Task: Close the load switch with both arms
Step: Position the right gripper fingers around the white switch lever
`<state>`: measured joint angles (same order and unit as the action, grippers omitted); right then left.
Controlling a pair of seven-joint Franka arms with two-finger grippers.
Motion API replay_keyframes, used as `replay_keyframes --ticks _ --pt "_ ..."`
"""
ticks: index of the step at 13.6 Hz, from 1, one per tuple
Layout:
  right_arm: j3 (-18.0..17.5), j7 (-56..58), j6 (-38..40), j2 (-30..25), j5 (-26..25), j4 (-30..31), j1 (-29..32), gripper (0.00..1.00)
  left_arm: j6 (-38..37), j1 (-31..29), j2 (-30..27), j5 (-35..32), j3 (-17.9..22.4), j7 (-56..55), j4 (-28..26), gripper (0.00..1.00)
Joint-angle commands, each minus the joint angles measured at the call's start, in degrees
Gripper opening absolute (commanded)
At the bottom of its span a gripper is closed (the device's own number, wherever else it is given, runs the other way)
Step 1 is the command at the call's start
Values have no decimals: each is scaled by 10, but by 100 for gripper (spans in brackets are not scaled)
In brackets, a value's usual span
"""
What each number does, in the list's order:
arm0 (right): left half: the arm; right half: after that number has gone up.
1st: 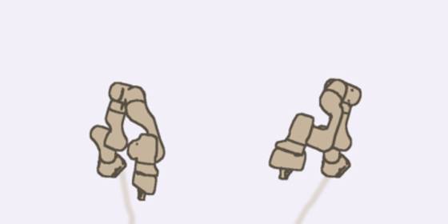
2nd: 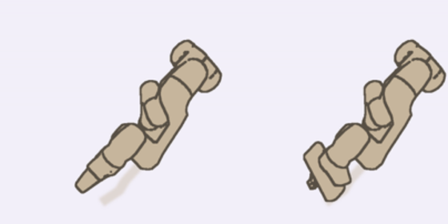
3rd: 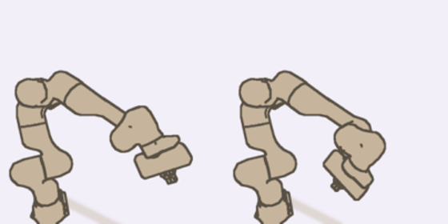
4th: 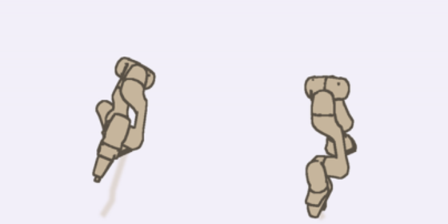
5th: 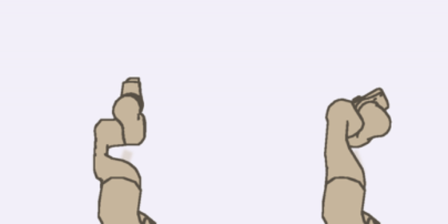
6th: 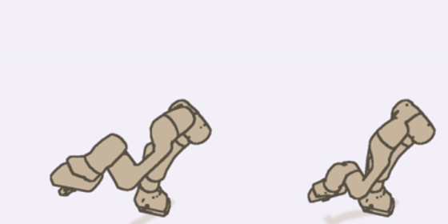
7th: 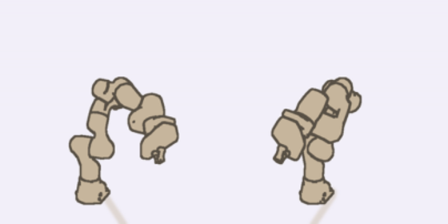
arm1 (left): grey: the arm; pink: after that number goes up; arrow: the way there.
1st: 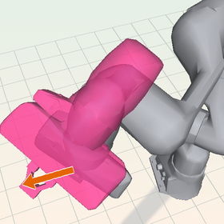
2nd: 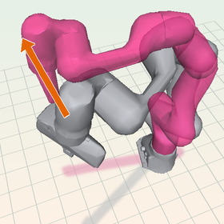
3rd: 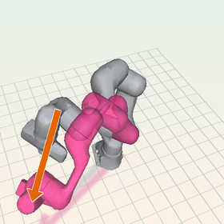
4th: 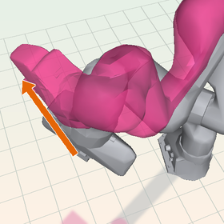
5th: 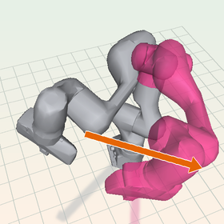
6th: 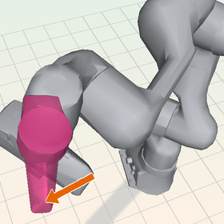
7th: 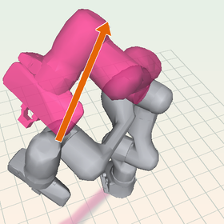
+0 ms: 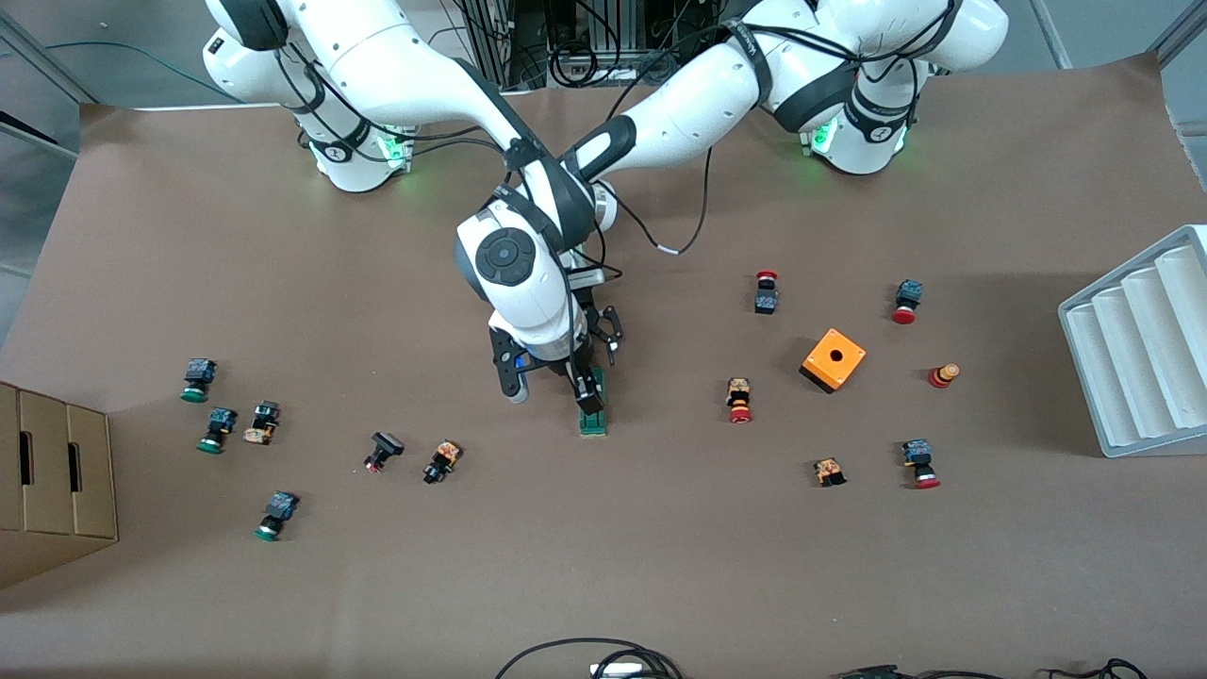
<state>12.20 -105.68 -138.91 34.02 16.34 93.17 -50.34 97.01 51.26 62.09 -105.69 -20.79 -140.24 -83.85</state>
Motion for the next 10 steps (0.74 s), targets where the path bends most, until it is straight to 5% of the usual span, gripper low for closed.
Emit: replay_keyframes --ticks 1,10 --pt "10 -14 -7 16 13 -10 -11 79 -5 -6 14 -17 -7 1 3 100" --pt "9 -15 -24 41 20 -10 -19 73 -4 -6 16 -36 -7 -33 4 100"
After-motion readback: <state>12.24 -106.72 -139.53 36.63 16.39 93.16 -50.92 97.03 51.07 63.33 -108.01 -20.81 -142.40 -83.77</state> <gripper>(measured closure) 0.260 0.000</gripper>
